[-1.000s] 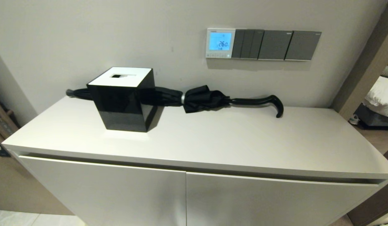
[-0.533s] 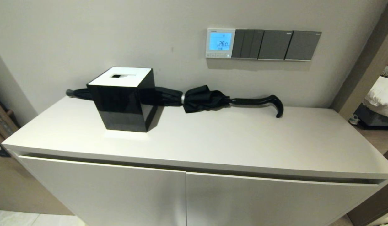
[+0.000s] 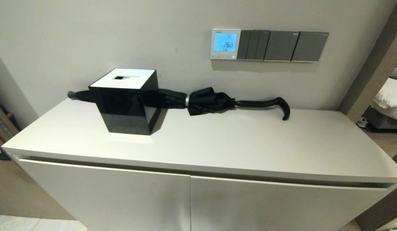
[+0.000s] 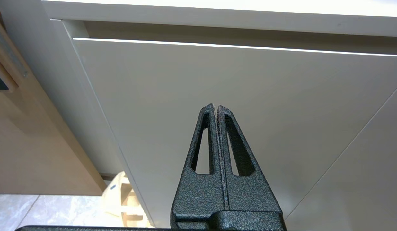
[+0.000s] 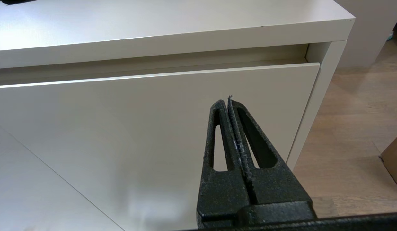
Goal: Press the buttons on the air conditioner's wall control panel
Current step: Turn off the central air conditioner
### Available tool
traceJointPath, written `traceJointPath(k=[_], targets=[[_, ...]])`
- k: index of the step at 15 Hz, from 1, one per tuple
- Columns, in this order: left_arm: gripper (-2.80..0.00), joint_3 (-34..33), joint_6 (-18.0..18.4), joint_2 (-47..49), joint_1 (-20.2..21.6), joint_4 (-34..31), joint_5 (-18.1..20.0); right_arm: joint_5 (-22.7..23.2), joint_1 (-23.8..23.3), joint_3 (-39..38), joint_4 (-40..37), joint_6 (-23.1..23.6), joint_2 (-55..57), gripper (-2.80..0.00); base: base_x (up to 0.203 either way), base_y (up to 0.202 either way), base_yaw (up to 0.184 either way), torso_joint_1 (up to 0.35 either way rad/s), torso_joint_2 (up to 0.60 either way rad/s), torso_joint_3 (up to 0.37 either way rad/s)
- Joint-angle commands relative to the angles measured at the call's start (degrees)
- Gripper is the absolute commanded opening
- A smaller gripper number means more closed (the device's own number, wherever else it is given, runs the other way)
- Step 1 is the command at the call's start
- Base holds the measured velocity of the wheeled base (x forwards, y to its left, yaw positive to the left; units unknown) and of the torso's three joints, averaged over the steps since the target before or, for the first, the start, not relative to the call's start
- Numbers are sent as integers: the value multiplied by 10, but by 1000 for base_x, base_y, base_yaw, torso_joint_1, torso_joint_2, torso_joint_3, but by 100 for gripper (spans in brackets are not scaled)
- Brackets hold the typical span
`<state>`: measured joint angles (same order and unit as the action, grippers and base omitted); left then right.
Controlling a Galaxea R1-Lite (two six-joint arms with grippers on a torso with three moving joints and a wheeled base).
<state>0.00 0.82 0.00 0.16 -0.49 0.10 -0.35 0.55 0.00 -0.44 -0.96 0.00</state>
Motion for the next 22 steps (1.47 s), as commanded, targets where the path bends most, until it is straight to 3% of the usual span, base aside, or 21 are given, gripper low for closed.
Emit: traceJointPath(k=[1,22], targets=[[-280,0,0,1,0,0,0,0,1,-2,0,0,3,-280,0,0,0,0,0,0],[-280,0,0,0,0,0,0,0,0,-2,0,0,3,-280,0,0,0,0,0,0]])
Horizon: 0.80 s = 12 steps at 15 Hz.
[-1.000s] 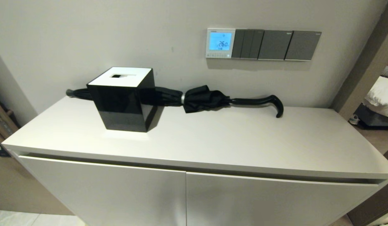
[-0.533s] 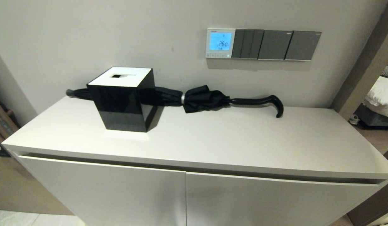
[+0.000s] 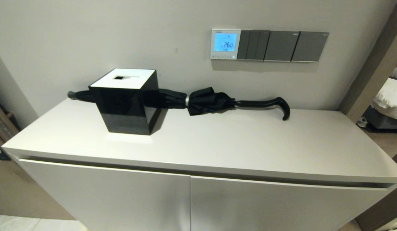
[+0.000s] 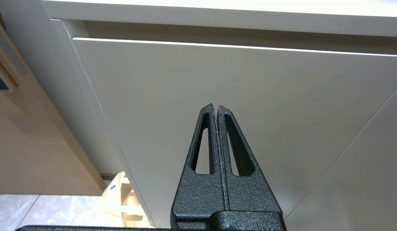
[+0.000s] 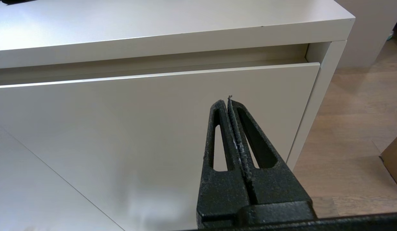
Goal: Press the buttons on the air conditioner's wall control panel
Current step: Turn off the central air conditioner
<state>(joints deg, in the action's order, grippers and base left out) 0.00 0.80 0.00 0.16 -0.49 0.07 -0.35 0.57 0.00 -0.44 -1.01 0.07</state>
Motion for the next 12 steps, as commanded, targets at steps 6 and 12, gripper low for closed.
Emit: traceJointPath(k=[6,12], targets=[[-280,0,1,0,0,0,0,1,0,11,0,20,-1,-280,0,0,0,0,0,0],[-280,0,1,1,0,0,0,20,3,183,-27,38,126,-280,0,0,0,0,0,0]])
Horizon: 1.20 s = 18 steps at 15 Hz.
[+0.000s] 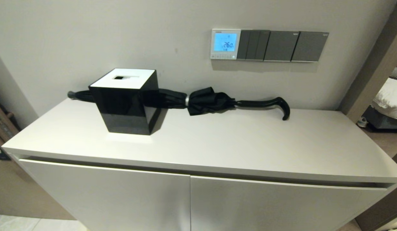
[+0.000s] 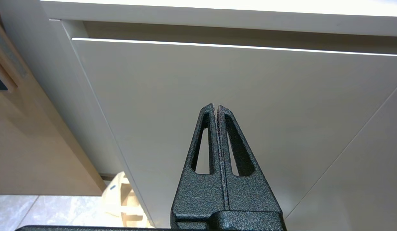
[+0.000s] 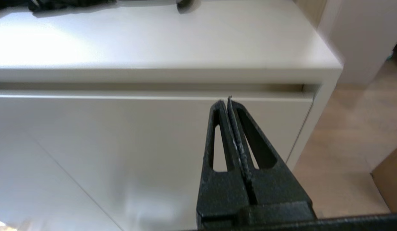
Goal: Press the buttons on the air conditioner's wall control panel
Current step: Turn off the central air conditioner
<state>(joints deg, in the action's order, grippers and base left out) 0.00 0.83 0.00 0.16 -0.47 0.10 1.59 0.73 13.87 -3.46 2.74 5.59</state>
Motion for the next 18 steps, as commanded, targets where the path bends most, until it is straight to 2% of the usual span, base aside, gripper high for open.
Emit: traceJointPath(k=[1,7,11,13,16,18], targets=[[-280,0,0,0,0,0,0,1,5,84,6,1,114,-280,0,0,0,0,0,0],[-280,0,0,1,0,0,0,1,15,371,40,-6,417,-280,0,0,0,0,0,0],[-280,0,0,0,0,0,0,-7,20,497,89,-31,587,-280,0,0,0,0,0,0],[-280,0,0,0,0,0,0,-46,36,531,142,-33,657,-280,0,0,0,0,0,0],[-280,0,0,1,0,0,0,-172,115,547,282,-8,735,-280,0,0,0,0,0,0],[-280,0,0,0,0,0,0,-230,156,545,383,18,778,-280,0,0,0,0,0,0]])
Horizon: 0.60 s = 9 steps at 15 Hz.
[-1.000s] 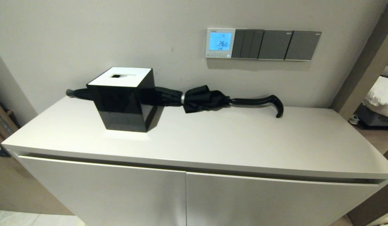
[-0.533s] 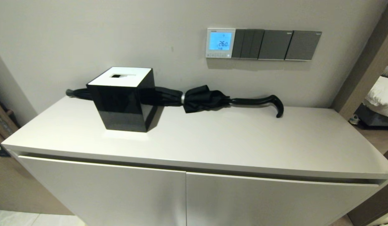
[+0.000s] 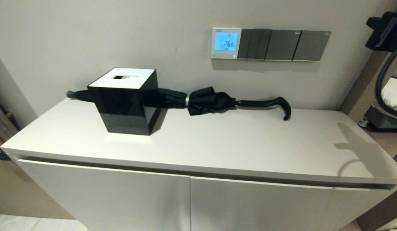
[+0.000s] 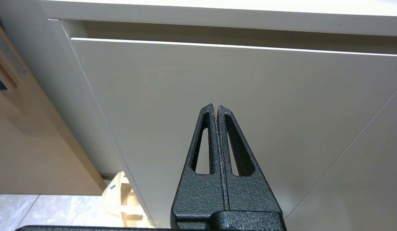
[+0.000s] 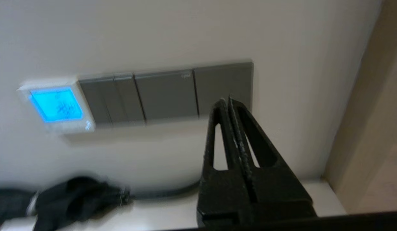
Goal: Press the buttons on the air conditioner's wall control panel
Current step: Turn off the central air conditioner
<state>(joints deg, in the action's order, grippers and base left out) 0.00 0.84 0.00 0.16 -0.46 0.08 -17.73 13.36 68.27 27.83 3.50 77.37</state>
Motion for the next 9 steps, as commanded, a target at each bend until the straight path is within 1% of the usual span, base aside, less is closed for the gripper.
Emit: traceJointPath(k=[1,3,5,7,9], targets=[[-280,0,0,1,0,-1,0,-62,48,0,113,31,81,-280,0,0,0,0,0,0],[-280,0,0,0,0,0,0,-105,77,3,183,72,122,-280,0,0,0,0,0,0],[-280,0,0,0,0,-1,0,-147,99,6,271,95,172,-280,0,0,0,0,0,0],[-280,0,0,1,0,0,0,-191,108,13,354,134,223,-280,0,0,0,0,0,0],[-280,0,0,0,0,0,0,-215,112,25,403,159,267,-280,0,0,0,0,0,0]])
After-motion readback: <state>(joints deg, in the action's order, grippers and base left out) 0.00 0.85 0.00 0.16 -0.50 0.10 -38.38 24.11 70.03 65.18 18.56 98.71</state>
